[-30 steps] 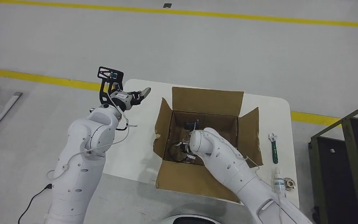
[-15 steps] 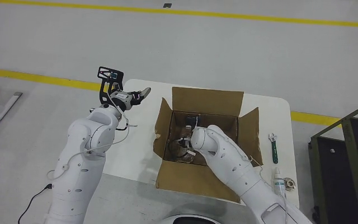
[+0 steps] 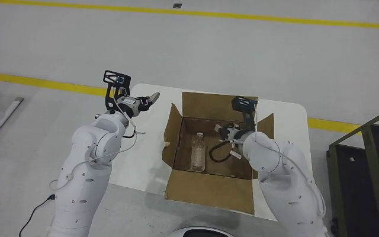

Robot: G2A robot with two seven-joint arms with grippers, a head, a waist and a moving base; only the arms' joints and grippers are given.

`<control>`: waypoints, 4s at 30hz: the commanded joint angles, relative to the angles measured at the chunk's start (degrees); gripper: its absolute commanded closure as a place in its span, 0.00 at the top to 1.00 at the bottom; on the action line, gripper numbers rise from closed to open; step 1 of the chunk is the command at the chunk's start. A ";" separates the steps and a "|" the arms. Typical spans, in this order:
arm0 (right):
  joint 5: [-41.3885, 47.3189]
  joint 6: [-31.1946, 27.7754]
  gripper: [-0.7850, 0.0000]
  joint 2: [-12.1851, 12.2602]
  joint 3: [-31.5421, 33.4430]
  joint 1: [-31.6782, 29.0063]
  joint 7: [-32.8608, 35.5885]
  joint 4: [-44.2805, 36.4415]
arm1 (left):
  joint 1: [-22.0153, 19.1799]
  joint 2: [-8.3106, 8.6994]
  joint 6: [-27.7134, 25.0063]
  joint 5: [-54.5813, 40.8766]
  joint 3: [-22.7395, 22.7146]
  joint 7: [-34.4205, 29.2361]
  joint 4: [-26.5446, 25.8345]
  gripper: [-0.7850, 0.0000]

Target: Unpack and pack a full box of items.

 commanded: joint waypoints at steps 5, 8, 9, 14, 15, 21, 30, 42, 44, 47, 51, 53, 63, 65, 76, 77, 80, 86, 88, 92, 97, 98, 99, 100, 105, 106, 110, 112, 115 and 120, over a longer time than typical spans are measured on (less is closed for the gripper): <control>-4.91 -3.42 0.00 1.43 12.98 -7.14 3.46 -14.75 | 0.00 0.00 0.00 0.00 0.00 0.00 0.00 1.00; -5.81 -4.86 0.00 1.75 19.82 -10.88 4.90 -17.57 | 0.00 0.00 0.00 0.00 0.00 0.00 0.00 1.00; -5.83 -5.42 0.00 1.82 21.84 -11.61 5.46 -17.57 | 0.00 0.00 0.00 0.00 0.00 0.00 0.00 1.00; -6.83 -11.99 0.00 2.21 30.90 -17.60 12.03 -16.93 | 0.00 0.00 0.00 0.00 0.00 0.00 0.00 1.00; -7.71 -14.14 0.00 2.35 32.21 -18.69 14.18 -16.09 | 0.00 0.00 0.00 0.00 0.00 0.00 0.00 1.00; -11.83 -18.18 0.00 3.12 35.27 -25.66 16.19 -12.32 | 0.00 0.00 0.00 0.00 0.00 0.00 0.00 1.00; -15.29 -25.24 0.00 4.78 35.73 -32.28 16.19 -5.15 | 0.00 0.00 0.00 0.00 0.00 0.00 0.00 1.00; -17.35 -26.96 0.00 4.75 32.27 -33.25 13.25 -3.44 | 0.00 0.00 0.00 0.00 0.00 0.00 0.00 1.00; -18.02 -27.76 0.14 4.80 30.91 -32.78 13.52 -2.44 | 0.00 0.00 0.00 0.00 0.00 0.00 0.00 1.00; -18.47 -29.16 0.31 4.99 30.44 -31.25 14.45 -0.49 | 0.00 0.00 0.00 0.00 0.00 0.00 0.00 1.00; -20.79 -30.47 0.37 5.30 30.28 -29.37 15.10 2.24 | 0.00 0.00 0.00 0.00 0.00 0.00 0.00 1.00; -21.05 -30.62 0.45 5.39 30.31 -28.59 15.38 3.48 | 0.00 0.00 0.00 0.00 0.00 0.00 0.00 1.00; -20.36 -30.49 0.45 5.53 29.06 -26.69 15.72 7.92 | 0.00 0.00 0.00 0.00 0.00 0.00 0.00 1.00; -20.33 -30.19 0.46 5.52 28.73 -26.66 15.75 8.22 | 0.00 0.00 0.00 0.00 0.00 0.00 0.00 1.00; -19.94 -29.56 0.46 5.58 27.69 -26.95 15.29 10.23 | 0.00 0.00 0.00 0.00 0.00 0.00 0.00 1.00; -19.83 -29.62 0.46 5.59 27.59 -26.97 15.31 10.42 | 0.00 0.00 0.00 0.00 0.00 0.00 0.00 1.00; -18.21 -29.82 0.47 5.58 27.47 -26.84 15.66 10.78 | 0.00 0.00 0.00 0.00 0.00 0.00 0.00 1.00; -14.61 -30.24 0.48 5.62 27.52 -27.24 16.19 9.56 | 0.00 0.00 0.00 0.00 0.00 0.00 0.00 1.00; -13.79 -30.12 0.49 5.66 27.64 -27.37 16.19 9.15 | 0.00 0.00 0.00 0.00 0.00 0.00 0.00 1.00; -14.78 -29.99 0.51 5.97 29.01 -27.45 16.19 9.05 | 0.00 0.00 0.00 0.00 0.00 0.00 0.00 1.00; -14.52 -30.24 0.53 6.21 29.49 -26.82 16.19 10.29 | 0.00 0.00 0.00 0.00 0.00 0.00 0.00 1.00; -14.59 -30.30 0.53 6.23 29.19 -26.76 16.19 10.60 | 0.00 0.00 0.00 0.00 0.00 0.00 0.00 1.00; -14.57 -30.34 0.53 6.24 28.80 -26.67 16.19 10.97 | 0.00 0.00 0.00 0.00 0.00 0.00 0.00 1.00; -14.39 -30.43 0.53 6.23 28.30 -26.60 16.19 11.41 | 0.00 0.00 0.00 0.00 0.00 0.00 0.00 1.00; -12.07 -30.70 0.53 6.23 26.63 -26.20 16.19 11.77 | 0.00 0.00 0.00 0.00 0.00 0.00 0.00 1.00; -11.57 -30.69 0.53 6.25 26.53 -26.27 16.19 11.47 | 0.00 0.00 0.00 0.00 0.00 0.00 0.00 1.00; -10.34 -30.51 0.55 6.49 27.00 -26.64 16.19 9.63 | 0.00 0.00 0.00 0.00 0.00 0.00 0.00 1.00; -11.51 -30.04 0.58 6.67 27.14 -26.70 16.19 9.75 | 0.00 0.00 0.00 0.00 0.00 0.00 0.00 1.00; -10.91 -27.68 0.74 6.73 27.16 -25.92 16.19 11.71 | 0.00 0.00 0.00 0.00 0.00 0.00 0.00 1.00; -8.51 -22.78 0.83 6.71 27.35 -23.78 16.19 14.11 | 0.00 0.00 0.00 0.00 0.00 0.00 0.00 1.00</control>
